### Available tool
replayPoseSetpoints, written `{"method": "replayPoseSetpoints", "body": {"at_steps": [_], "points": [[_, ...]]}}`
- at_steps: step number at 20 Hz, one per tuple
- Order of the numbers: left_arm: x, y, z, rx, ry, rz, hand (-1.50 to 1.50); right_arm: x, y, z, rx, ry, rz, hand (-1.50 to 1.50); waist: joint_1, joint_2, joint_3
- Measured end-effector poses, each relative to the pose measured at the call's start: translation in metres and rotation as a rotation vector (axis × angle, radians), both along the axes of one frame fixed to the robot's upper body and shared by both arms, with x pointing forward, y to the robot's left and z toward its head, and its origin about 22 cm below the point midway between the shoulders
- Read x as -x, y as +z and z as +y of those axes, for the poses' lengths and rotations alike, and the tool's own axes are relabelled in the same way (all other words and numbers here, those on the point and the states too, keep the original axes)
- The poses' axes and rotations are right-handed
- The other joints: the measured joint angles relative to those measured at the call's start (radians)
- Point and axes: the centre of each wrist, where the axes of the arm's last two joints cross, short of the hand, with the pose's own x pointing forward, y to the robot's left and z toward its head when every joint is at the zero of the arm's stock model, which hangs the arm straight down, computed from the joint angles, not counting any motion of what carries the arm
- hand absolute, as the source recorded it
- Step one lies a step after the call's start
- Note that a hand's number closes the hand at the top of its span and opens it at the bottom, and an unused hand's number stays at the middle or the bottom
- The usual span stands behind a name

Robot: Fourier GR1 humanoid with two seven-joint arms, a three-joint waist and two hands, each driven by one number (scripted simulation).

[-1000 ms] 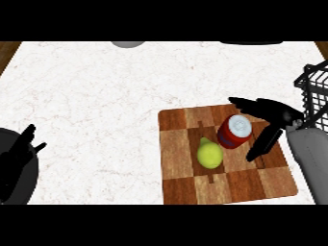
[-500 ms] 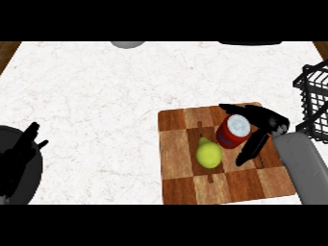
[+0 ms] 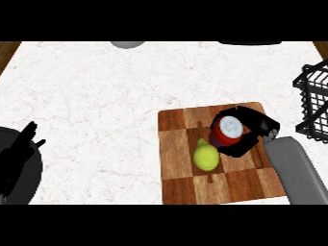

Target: Pick the can from the cutting board and place it in the tiered basket

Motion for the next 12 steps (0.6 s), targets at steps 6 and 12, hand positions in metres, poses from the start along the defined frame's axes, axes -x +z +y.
{"method": "replayPoseSetpoints", "body": {"at_steps": [6, 12], "points": [[-0.002, 0.004, -0.007, -0.001, -0.002, 0.001, 0.0, 0.007, 0.009, -0.01, -0.036, -0.085, -0.059, 1.5, -0.001, 0.002, 0.002], [0.002, -0.001, -0.005, -0.007, 0.007, 0.008, 0.0, 0.016, 0.031, 0.036, 0.205, -0.236, -0.208, 1.5, -0.011, -0.008, 0.0]]}}
